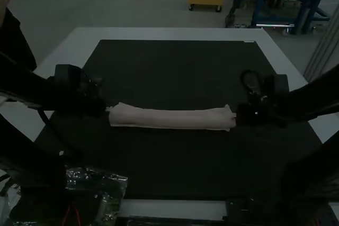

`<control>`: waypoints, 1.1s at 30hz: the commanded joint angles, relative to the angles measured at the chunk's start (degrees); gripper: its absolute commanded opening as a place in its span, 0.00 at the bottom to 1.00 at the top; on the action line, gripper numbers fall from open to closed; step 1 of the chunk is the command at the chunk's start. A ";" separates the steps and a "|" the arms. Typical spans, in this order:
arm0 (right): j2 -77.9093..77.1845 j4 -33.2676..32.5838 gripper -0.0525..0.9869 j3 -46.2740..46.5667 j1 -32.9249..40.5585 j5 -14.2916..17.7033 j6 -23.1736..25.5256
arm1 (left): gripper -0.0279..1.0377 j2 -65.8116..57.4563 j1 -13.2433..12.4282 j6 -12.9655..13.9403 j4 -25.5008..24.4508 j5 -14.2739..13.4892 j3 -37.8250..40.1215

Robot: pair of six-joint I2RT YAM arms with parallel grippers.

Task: Fold the towel.

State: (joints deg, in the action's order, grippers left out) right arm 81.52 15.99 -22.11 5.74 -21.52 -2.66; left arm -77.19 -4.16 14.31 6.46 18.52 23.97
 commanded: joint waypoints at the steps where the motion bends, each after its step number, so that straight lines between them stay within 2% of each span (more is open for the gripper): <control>1: 0.93 0.27 0.72 -0.22 -0.55 1.22 -1.04 | 0.72 0.90 -0.58 2.31 0.40 -1.47 -1.11; 2: 0.93 0.10 0.82 -0.13 -0.55 1.22 -1.04 | 0.91 0.99 -0.76 2.31 0.48 -1.47 -1.29; 3: 0.93 -0.08 0.91 -0.22 -0.64 1.13 -1.12 | 0.95 0.99 -0.93 2.04 0.92 -1.47 -1.29; 5: 0.93 -0.43 0.93 -0.92 -0.90 0.69 -1.30 | 0.95 1.16 -1.64 0.46 2.59 -1.47 -1.11; 9: 0.93 -2.10 0.93 -3.03 -0.55 -0.02 -1.30 | 0.94 1.87 -5.42 -1.47 6.29 -0.59 -0.15; 11: 0.93 -2.19 0.93 -3.91 -0.46 -0.19 -1.30 | 0.94 1.95 -7.35 -2.26 7.08 -0.42 0.73; 14: 1.37 -2.19 0.93 -4.87 0.06 -0.54 -1.04 | 0.94 1.87 -8.84 -3.14 6.99 0.90 1.96; 16: 2.24 -2.45 0.93 -5.31 0.68 -0.54 -1.04 | 0.94 1.87 -8.93 -3.93 6.81 0.90 2.40; 33: 12.09 1.41 0.93 -6.28 2.79 -0.10 -1.12 | 0.94 1.95 -8.76 -5.43 6.55 1.25 2.84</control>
State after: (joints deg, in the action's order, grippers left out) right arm 92.09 16.64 -26.96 6.98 -21.06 -3.46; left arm -76.29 -12.80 9.69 12.38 18.70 25.28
